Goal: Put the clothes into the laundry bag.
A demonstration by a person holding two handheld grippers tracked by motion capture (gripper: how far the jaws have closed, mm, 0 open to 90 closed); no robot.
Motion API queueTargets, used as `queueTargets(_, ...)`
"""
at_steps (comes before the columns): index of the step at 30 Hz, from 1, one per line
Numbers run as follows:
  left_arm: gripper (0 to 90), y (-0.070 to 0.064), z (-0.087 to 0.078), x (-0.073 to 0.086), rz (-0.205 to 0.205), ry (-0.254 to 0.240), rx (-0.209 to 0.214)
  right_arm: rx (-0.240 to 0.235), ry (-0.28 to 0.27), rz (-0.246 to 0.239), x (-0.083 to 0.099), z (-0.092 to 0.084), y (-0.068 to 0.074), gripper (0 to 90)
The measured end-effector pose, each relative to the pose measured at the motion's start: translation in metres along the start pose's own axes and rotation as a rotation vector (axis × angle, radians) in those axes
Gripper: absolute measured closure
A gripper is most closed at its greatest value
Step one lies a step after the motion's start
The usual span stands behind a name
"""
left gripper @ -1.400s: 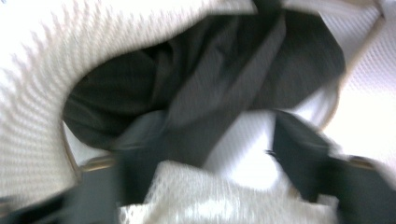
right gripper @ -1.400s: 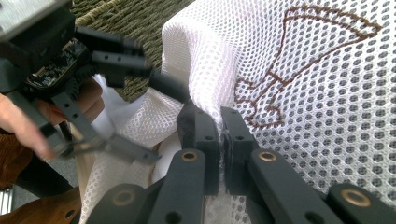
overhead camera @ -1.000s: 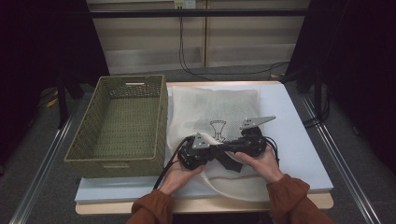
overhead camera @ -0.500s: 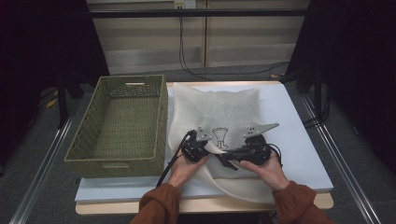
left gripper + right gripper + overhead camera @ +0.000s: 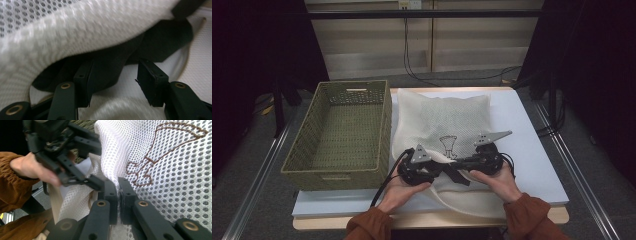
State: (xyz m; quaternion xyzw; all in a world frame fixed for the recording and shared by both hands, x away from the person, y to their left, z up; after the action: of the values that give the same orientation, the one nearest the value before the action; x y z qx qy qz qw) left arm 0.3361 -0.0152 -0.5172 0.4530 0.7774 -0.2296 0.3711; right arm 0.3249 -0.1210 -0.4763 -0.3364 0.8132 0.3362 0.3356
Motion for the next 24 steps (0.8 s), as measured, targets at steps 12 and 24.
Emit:
queueTargets(12,43.4,-0.015,-0.022,0.027,0.047,0.048,0.015,0.013,-0.007,-0.003,-0.002,-0.003,-0.004,87.1)
queueTargets(24,80.5,-0.01,-0.016,0.047,0.055,0.108,0.059,0.027,-0.033,0.011,-0.006,-0.011,-0.011,87.1)
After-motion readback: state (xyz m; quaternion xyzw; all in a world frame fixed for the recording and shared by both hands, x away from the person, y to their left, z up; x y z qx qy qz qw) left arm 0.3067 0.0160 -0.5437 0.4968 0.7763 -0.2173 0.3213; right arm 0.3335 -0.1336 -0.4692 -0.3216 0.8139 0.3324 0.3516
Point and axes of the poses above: each handheld gripper's, and its own axes: z roughly forward along the jaws, x roughly out of its underside, y roughly to its left, the point moved 10 cm from there along z, roughly forward along the jaws
